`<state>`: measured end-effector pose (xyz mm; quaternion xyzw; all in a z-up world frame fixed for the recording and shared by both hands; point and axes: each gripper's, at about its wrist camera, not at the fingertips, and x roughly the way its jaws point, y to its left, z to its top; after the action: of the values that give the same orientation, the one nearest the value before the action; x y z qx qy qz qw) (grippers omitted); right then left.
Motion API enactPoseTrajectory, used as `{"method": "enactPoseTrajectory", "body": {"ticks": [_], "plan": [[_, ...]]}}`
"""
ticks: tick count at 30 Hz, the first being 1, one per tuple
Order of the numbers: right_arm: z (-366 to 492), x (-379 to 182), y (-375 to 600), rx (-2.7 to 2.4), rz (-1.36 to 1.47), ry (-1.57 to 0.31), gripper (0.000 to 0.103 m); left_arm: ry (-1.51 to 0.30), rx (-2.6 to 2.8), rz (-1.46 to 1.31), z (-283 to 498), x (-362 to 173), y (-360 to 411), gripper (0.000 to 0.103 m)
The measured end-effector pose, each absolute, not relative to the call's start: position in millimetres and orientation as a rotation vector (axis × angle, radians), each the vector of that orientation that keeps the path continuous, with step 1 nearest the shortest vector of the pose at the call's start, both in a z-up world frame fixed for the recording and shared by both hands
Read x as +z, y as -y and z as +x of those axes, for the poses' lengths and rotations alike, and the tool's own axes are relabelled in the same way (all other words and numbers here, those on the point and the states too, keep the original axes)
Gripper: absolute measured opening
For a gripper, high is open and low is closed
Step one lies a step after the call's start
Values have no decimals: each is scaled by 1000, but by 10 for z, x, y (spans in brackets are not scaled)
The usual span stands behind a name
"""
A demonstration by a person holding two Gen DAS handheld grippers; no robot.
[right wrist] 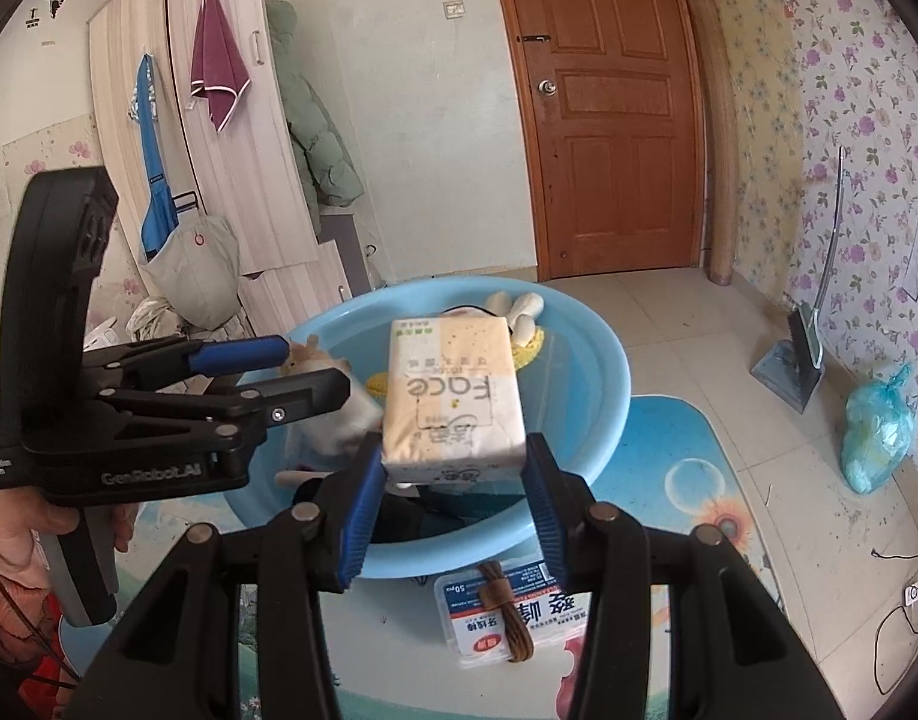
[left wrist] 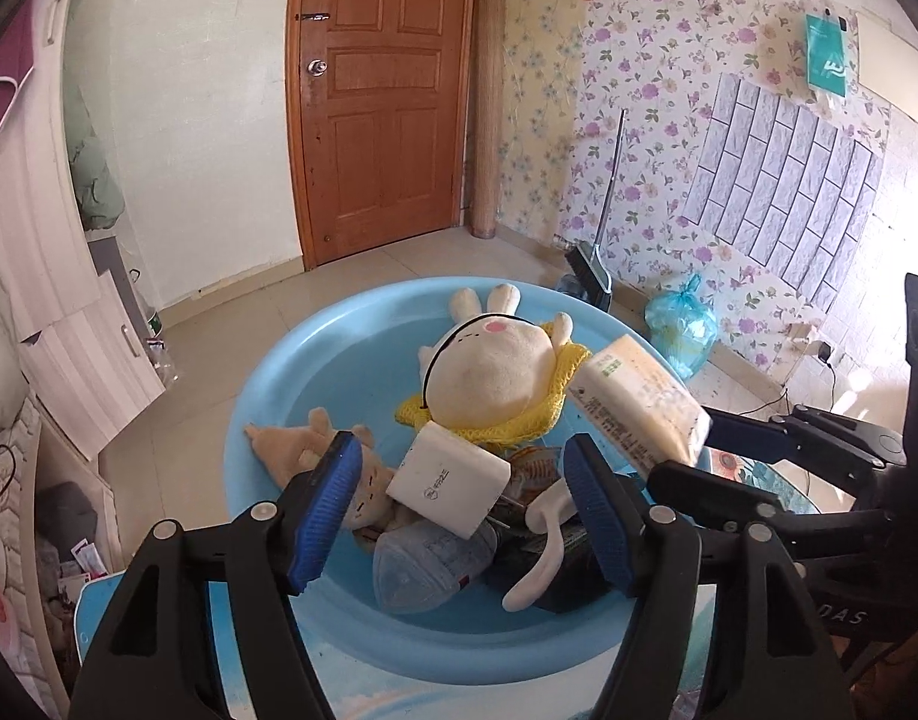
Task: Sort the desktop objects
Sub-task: 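Carry the charger and tissue pack over the basin and release them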
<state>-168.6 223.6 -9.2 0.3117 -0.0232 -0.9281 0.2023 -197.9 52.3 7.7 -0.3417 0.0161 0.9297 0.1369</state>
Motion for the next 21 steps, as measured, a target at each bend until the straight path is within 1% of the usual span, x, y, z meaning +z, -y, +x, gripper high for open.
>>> {"method": "enactPoseTrajectory", "body": {"ticks": [6, 7, 8, 9, 10, 11, 12, 14, 15, 16, 19, 21], "plan": [[-1699, -138, -2190, -2587, 891, 73, 46, -46, 2697, -1009, -1911, 75, -514, 70], [-1700, -142, -2190, -2584, 899, 74, 49, -51, 2698, -1009, -1894, 68, -514, 71], [-1690, -147, -2206, -2590, 905, 75, 54, -59, 2702, -1007, -1874, 65, -518, 72], [-1683, -145, -2227, -2599, 897, 78, 56, -66, 2705, -1004, -1858, 61, -518, 77], [-1660, -140, -2259, -2614, 890, 81, 59, -67, 2704, -1004, -1842, 56, -517, 79], [-1642, -141, -2299, -2629, 891, 88, 62, -63, 2699, -1008, -1830, 48, -518, 79], [-1637, -150, -2341, -2636, 895, 99, 63, -59, 2693, -1014, -1818, 40, -515, 81], [-1633, -181, -2405, -2643, 915, 117, 63, -49, 2679, -1024, -1796, 19, -507, 89], [-1620, -210, -2443, -2651, 930, 118, 63, -46, 2673, -1022, -1780, 8, -504, 94], [-1609, -234, -2467, -2659, 943, 115, 63, -49, 2677, -1018, -1764, 0, -501, 96], [-1561, -276, -2568, -2662, 956, 140, 72, -66, 2687, -1025, -1739, -23, -490, 99], [-1547, -292, -2609, -2661, 961, 145, 74, -64, 2693, -1031, -1721, -35, -479, 102]]}}
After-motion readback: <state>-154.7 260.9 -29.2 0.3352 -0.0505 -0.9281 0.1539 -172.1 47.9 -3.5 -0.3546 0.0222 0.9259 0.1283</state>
